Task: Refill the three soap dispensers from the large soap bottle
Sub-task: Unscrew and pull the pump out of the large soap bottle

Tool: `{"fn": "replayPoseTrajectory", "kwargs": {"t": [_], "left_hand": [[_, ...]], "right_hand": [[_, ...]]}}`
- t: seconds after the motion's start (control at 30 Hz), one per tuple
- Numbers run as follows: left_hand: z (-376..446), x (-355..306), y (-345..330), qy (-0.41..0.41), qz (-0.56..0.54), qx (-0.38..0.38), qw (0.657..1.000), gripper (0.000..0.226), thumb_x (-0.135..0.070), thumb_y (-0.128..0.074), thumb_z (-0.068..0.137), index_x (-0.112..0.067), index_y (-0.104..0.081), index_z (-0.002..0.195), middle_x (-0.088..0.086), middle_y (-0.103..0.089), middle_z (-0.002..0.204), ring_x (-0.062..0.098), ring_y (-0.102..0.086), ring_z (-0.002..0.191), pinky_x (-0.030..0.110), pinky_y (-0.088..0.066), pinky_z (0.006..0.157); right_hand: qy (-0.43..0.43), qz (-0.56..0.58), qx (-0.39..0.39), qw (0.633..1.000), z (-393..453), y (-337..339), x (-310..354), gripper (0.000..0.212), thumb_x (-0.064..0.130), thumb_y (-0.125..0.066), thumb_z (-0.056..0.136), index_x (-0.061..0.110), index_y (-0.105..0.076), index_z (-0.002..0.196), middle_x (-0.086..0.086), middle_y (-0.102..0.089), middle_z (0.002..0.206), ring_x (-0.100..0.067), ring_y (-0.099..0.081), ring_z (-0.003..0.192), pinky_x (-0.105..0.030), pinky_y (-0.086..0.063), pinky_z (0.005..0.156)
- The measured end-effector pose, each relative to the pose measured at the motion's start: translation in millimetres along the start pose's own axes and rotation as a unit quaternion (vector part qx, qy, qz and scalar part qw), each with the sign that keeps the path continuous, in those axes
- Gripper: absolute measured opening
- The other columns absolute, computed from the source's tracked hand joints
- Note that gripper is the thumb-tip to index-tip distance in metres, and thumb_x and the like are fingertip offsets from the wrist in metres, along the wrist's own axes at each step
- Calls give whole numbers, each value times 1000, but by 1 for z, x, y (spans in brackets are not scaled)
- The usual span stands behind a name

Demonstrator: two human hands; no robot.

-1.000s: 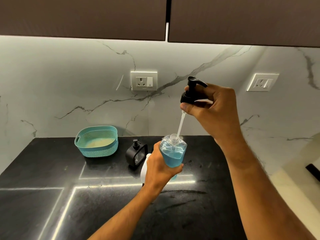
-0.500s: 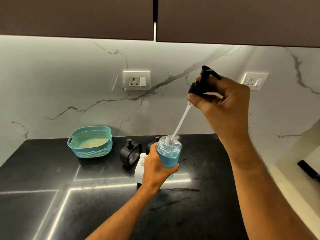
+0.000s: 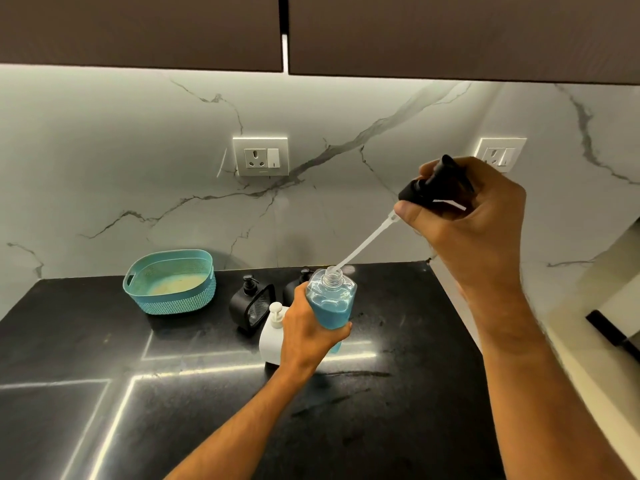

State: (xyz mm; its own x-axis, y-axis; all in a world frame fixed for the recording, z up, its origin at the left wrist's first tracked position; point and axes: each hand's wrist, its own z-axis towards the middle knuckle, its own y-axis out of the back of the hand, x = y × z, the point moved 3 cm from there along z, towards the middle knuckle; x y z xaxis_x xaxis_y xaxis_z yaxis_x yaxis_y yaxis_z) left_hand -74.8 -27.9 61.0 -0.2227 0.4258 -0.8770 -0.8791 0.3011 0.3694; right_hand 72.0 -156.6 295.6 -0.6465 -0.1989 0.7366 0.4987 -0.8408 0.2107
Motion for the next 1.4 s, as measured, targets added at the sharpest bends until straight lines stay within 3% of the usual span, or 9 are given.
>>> {"fn": "replayPoseTrajectory", "kwargs": {"t": [0.1,0.2,0.33,0.53,0.8,0.93,1.07,1.2,1.4], "left_hand": [[1,3,-4,1,-2,-4,1000,90,-28,-102,60,-30,-44,130,-18,-61,117,-6,-63,100,-1,-45,82],[3,8,-10,6,-5,-4,1000,91,-30,-102,60,-26,-46,132,-15,-63,121,6,-66,103,0,-47,84],[5,15,-19,20,-16,-6,1000,92,-30,-103,58,-24,-47,130,-14,-64,120,8,-66,107,2,-48,85],[10,27,-34,39,-12,-2,999,94,-36,-102,60,-25,-45,134,-18,-60,122,8,-64,111,2,-47,87],[13,37,-44,47,-8,-12,999,96,-33,-103,58,-29,-43,132,-16,-60,123,8,-61,111,-1,-45,86],[12,42,-50,62,-9,-17,998,98,-28,-104,56,-19,-47,135,-13,-60,122,8,-61,110,-3,-42,86],[8,47,-58,69,-17,-15,997,98,-25,-105,53,-23,-47,132,-19,-60,117,4,-61,105,-1,-44,88],[1,51,-69,82,-26,-7,996,96,-29,-104,55,-29,-45,131,-30,-55,118,-14,-56,112,4,-45,92],[-5,55,-88,102,-30,3,994,97,-31,-104,54,-32,-43,129,-25,-59,117,-19,-54,113,2,-43,91]], "right_hand": [[-7,-3,12,1000,0,12,-10,40,23,-89,79,17,-68,112,2,-75,106,-16,-74,100,-26,-62,85],[-19,-9,19,1000,-1,25,-19,35,23,-89,78,19,-68,106,9,-73,100,-5,-73,95,-17,-59,81],[-43,4,16,999,-7,37,-32,34,30,-86,73,19,-67,99,11,-71,93,3,-70,88,-9,-55,74],[-68,13,-7,998,-13,47,-62,40,27,-90,73,14,-69,104,-1,-74,100,-16,-73,93,-23,-61,83],[-81,19,-24,996,-26,32,-91,30,14,-92,72,11,-71,94,-1,-74,91,-14,-71,84,-17,-58,73],[-99,-13,-68,993,-42,20,-128,30,16,-93,71,11,-70,90,1,-72,86,-15,-69,77,-20,-58,71],[-131,-35,-113,984,-72,6,-170,30,13,-91,73,10,-69,93,4,-70,88,-4,-69,80,-10,-53,69],[-159,-84,-123,976,-112,-7,-215,29,9,-89,75,12,-73,99,0,-68,100,-9,-67,90,-8,-52,75],[-199,-119,-130,964,-161,-18,-265,32,6,-90,72,10,-66,93,-1,-63,101,-4,-64,91,-8,-52,75]]}}
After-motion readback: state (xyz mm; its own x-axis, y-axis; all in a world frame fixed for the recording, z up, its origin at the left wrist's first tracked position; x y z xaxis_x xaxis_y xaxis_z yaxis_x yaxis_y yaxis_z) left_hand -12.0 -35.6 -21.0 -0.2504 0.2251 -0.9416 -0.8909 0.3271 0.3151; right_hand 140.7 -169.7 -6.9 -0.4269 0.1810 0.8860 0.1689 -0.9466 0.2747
